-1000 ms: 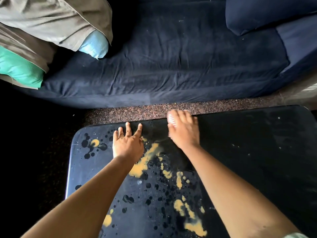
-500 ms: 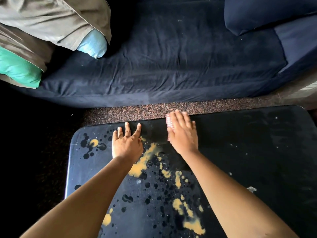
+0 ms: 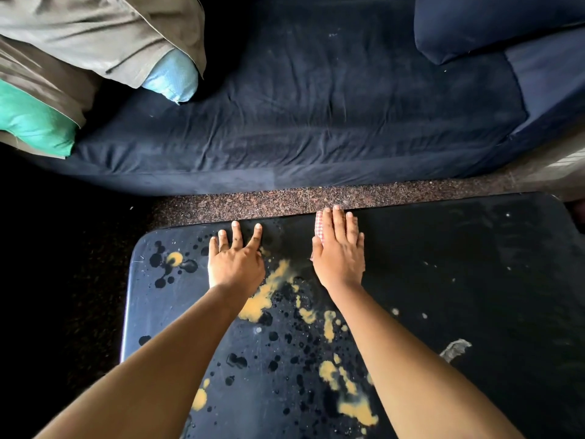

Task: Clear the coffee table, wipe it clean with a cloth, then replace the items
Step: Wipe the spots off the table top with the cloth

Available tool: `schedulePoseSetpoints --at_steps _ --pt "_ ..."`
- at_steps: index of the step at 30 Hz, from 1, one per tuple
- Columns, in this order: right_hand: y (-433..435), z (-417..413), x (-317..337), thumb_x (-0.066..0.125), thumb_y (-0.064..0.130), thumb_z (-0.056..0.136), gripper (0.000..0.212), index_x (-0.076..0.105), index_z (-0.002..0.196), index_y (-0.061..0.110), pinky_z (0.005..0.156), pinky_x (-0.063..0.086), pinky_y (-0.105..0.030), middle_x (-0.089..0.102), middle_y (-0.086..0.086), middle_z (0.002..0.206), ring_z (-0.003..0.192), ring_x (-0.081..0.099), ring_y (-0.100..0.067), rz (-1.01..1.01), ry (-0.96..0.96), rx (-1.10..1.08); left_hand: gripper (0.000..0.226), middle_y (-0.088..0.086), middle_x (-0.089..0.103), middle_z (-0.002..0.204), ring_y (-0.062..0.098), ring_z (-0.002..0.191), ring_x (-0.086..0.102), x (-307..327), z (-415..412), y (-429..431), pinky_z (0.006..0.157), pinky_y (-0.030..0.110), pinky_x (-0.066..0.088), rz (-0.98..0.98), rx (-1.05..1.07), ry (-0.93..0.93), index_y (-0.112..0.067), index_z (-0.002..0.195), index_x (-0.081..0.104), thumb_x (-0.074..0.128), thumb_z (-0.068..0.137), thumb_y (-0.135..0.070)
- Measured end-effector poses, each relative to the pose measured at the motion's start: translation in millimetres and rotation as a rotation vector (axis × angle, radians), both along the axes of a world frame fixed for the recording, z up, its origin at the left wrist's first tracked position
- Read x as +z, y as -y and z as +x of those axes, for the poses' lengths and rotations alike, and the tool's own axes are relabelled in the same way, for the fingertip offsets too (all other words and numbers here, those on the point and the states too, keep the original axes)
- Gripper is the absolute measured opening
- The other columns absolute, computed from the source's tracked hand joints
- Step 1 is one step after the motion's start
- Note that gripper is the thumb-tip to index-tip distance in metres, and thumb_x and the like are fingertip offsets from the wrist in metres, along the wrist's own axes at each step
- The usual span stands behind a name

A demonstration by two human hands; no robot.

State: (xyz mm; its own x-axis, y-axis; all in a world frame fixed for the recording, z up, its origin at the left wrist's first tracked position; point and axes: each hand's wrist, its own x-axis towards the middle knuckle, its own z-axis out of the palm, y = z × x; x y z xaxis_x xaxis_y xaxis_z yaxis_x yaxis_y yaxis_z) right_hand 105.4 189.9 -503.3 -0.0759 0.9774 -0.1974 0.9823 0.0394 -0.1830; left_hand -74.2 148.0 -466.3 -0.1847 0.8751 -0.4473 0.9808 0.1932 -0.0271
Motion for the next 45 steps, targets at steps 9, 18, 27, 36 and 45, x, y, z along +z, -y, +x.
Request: schedulePoseSetpoints --at_steps 9,18,27,36,45 --pt "2.7 7.4 0.1 0.032 0.039 0.098 0.059 0.008 0.151 0.030 0.117 0.009 -0.046 0.002 0.012 0.159 0.147 0.002 -0.018 -0.004 -0.022 0.248 0.058 0.012 -0.002 0.160 0.035 0.146 0.005 -2.4 1.1 -0.6 0.118 0.047 0.007 -0.012 0.046 0.050 -0.037 0.151 -0.002 0.026 0.100 -0.039" --pt "9.9 -35.3 4.0 0.032 0.038 0.098 0.060 0.006 0.151 0.028 0.118 0.008 -0.046 0.002 0.009 0.159 0.147 -0.002 -0.019 -0.011 -0.065 0.327 0.058 0.013 -0.005 0.160 0.036 0.146 0.001 -4.5 2.7 2.3 0.118 0.044 0.008 -0.005 0.062 0.074 -0.035 0.151 -0.003 0.024 0.100 -0.040" --pt "-0.9 -14.4 -1.4 0.037 0.038 0.097 0.065 0.005 0.152 0.023 0.117 0.012 -0.047 0.003 0.003 0.160 0.146 0.001 -0.024 0.014 -0.013 0.012 0.057 0.015 -0.006 0.159 0.038 0.146 0.001 -4.7 0.9 3.5 0.118 0.043 0.007 -0.009 0.032 0.071 -0.033 0.152 -0.004 0.022 0.101 -0.038" --pt "16.4 13.0 -2.6 0.032 0.039 0.097 0.058 0.011 0.151 0.030 0.116 0.014 -0.045 0.007 0.010 0.159 0.147 0.004 -0.020 -0.004 -0.022 0.128 0.056 0.009 -0.009 0.160 0.032 0.147 -0.006 -3.6 -3.5 6.0 0.119 0.042 0.001 -0.006 0.084 0.174 -0.036 0.151 -0.003 0.022 0.101 -0.038" --pt "47.3 10.7 4.8 0.030 0.038 0.092 0.059 0.023 0.149 0.027 0.114 0.025 -0.048 0.021 0.008 0.157 0.144 0.018 -0.021 0.015 -0.005 0.401 0.092 0.005 -0.024 0.156 0.021 0.143 -0.024 10.6 13.7 101.2 0.117 0.042 -0.005 0.073 0.092 0.244 -0.023 0.148 -0.021 0.040 0.090 -0.061"
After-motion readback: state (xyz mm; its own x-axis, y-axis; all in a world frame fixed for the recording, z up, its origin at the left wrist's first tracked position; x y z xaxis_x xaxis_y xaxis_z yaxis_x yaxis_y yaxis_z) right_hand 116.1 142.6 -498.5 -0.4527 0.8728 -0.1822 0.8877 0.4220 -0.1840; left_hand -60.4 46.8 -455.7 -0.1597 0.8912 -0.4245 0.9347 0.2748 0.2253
